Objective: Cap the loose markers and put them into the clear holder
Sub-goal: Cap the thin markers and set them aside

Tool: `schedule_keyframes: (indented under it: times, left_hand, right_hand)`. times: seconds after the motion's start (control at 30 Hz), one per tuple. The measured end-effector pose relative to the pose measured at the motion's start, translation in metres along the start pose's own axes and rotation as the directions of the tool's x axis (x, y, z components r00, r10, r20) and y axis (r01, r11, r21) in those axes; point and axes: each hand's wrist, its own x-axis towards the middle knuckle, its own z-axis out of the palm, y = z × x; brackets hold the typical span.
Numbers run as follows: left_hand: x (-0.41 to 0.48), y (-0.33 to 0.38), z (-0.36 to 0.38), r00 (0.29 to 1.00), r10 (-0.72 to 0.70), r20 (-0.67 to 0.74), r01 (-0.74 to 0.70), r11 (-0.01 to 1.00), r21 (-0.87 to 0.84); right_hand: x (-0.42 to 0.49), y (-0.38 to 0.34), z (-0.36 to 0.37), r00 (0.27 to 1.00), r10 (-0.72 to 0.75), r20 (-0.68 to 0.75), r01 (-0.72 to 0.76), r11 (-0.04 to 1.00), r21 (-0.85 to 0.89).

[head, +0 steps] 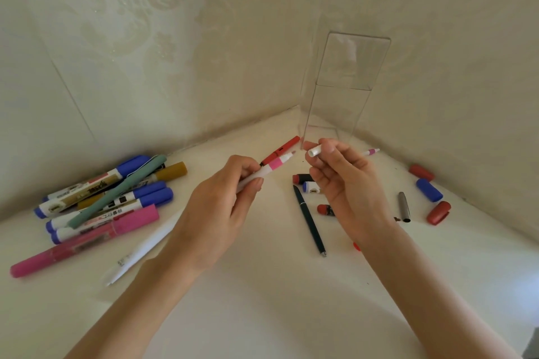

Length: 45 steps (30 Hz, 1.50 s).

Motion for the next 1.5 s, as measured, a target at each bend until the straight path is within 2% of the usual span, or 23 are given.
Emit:
schedule_keyframes:
  times: [0.3,0.5,0.6,0.67,0.9,1.03,1.27,1.4,1.5]
  left_hand:
    - [-0.002,-0.004,0.003,0.999,0.006,0.047,-0.010,0.998,0.067]
    - [-0.001,-0.003,0.004,0.999,0.008,0.038,-0.011,0.996,0.087]
    - [-0.002,-0.003,0.004,1.000,0.010,0.029,-0.012,0.996,0.085]
    - [-0.002,-0.003,0.003,1.000,0.001,0.018,-0.002,0.997,0.073]
    - [-0.001,0.005,0.001,0.996,-0.084,0.025,0.086,0.990,-0.112]
    - [-0.002,0.011,0.006,0.986,-0.165,0.016,0.164,0.959,-0.233]
    - [-0.003,0.014,0.009,0.964,-0.254,0.073,0.263,0.891,-0.370]
    - [-0.003,0.013,0.005,0.963,-0.256,0.080,0.269,0.911,-0.313]
    - [-0.005,0.013,-0.003,0.957,-0.278,0.084,0.290,0.936,-0.199]
  right_hand:
    - [-0.005,0.001,0.005,0.994,-0.045,0.095,0.050,0.997,-0.055]
    - [-0.005,0.000,0.005,0.979,-0.178,0.102,0.197,0.955,-0.223]
    - [-0.005,0.003,0.005,0.977,-0.182,0.114,0.209,0.930,-0.302]
    - [-0.007,0.004,0.007,0.978,-0.171,0.120,0.199,0.935,-0.294]
    - [-0.012,0.006,0.013,0.954,-0.268,0.134,0.295,0.918,-0.265]
    - [-0.015,0.010,0.017,0.933,-0.350,0.084,0.359,0.892,-0.276]
    - [-0.015,0.014,0.021,0.905,-0.414,0.099,0.425,0.871,-0.245]
    - [-0.016,0.016,0.020,0.915,-0.389,0.109,0.404,0.872,-0.277]
    - [-0.014,0.011,0.017,0.939,-0.300,0.165,0.343,0.830,-0.440]
